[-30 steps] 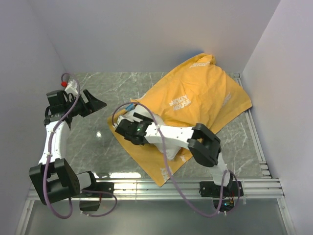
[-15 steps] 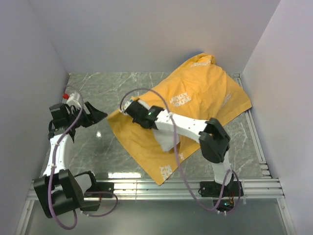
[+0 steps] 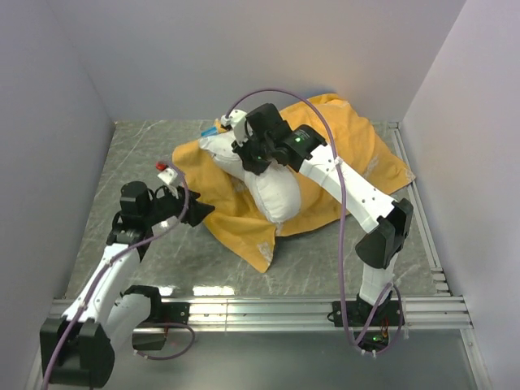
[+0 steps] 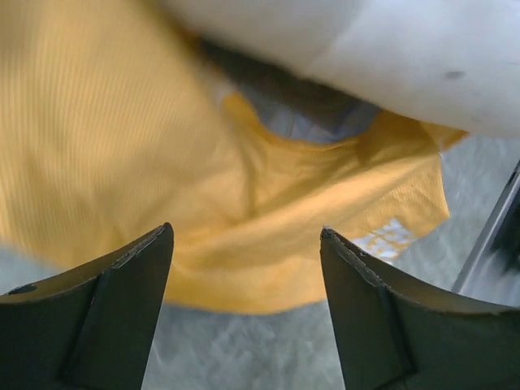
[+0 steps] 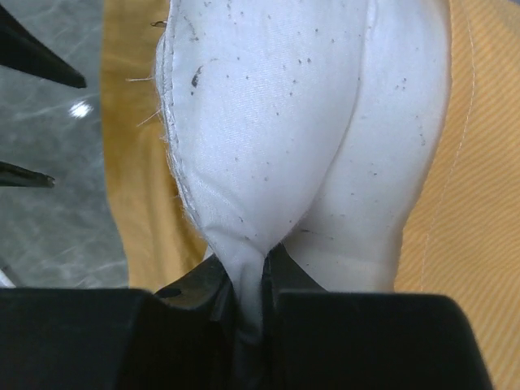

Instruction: Put the pillow into the pillowcase

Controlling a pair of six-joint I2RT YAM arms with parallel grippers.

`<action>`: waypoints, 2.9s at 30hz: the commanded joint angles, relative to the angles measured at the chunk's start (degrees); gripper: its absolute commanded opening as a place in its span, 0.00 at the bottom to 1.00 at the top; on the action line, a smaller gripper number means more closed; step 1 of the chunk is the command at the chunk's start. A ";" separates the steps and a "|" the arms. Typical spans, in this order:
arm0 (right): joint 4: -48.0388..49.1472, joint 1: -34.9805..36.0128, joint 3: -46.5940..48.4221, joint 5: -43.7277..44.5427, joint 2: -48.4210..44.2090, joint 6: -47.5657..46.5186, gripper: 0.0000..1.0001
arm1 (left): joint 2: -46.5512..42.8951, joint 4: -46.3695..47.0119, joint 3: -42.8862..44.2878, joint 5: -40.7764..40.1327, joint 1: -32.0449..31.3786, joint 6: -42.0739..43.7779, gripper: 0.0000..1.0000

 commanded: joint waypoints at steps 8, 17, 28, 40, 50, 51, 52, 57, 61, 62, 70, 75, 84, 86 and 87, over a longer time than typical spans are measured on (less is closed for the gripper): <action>0.73 -1.16 -1.37 -23.14 -5.33 5.52 0.00 | -0.16 -8.71 3.15 6.61 -13.48 67.31 0.72; 1.17 -1.25 -5.68 -26.92 -7.10 7.19 0.00 | 10.82 14.47 -4.83 -6.58 -29.92 80.54 0.61; 0.65 -1.16 -7.53 -31.32 -8.51 8.60 0.00 | 27.88 23.38 -2.73 -11.60 -35.03 92.59 0.63; 0.38 -0.37 -10.34 -34.39 -10.53 9.66 0.00 | 39.22 -0.97 13.96 -10.28 -33.36 107.18 0.65; 1.44 -0.37 -10.17 -39.32 -12.72 12.03 0.00 | 50.12 -13.80 25.90 -18.80 -34.59 110.36 0.50; 1.70 -0.37 -10.43 -39.49 -12.81 12.99 0.00 | 51.34 -14.60 26.71 -19.68 -34.85 110.35 0.48; 2.14 -0.37 -10.61 -40.02 -13.07 13.87 0.00 | 51.96 -16.17 27.41 -20.73 -35.47 110.18 0.46; 3.28 -0.45 -10.00 -41.17 -12.90 15.81 0.00 | 53.29 -18.38 28.30 -22.94 -37.49 110.00 0.13; 4.60 -0.89 -11.48 -36.35 -13.43 14.06 0.00 | 48.20 -19.61 23.22 -20.75 -37.58 109.48 0.01; 4.86 -1.33 -12.10 -35.20 -13.43 13.53 0.00 | 45.15 -20.22 22.24 -20.48 -37.58 109.13 0.00; 9.60 -2.74 -21.06 -20.53 -10.97 10.45 0.00 | 26.58 -32.35 11.00 -16.35 -34.51 110.70 0.00; 12.25 -2.83 -26.59 -17.61 -7.81 11.15 0.00 | 19.37 -36.22 8.53 -14.42 -33.01 107.98 0.00; 14.36 -5.80 -28.81 -14.26 -3.67 14.31 0.00 | 13.39 -44.22 5.80 -11.43 -28.62 111.14 0.00; 14.27 -6.60 -27.84 -14.27 -4.29 14.49 0.00 | 13.30 -45.36 5.10 -11.34 -27.92 113.25 0.00; 14.18 -7.04 -27.75 -14.79 -4.20 14.49 0.00 | 13.47 -46.32 5.01 -10.82 -27.65 113.86 0.00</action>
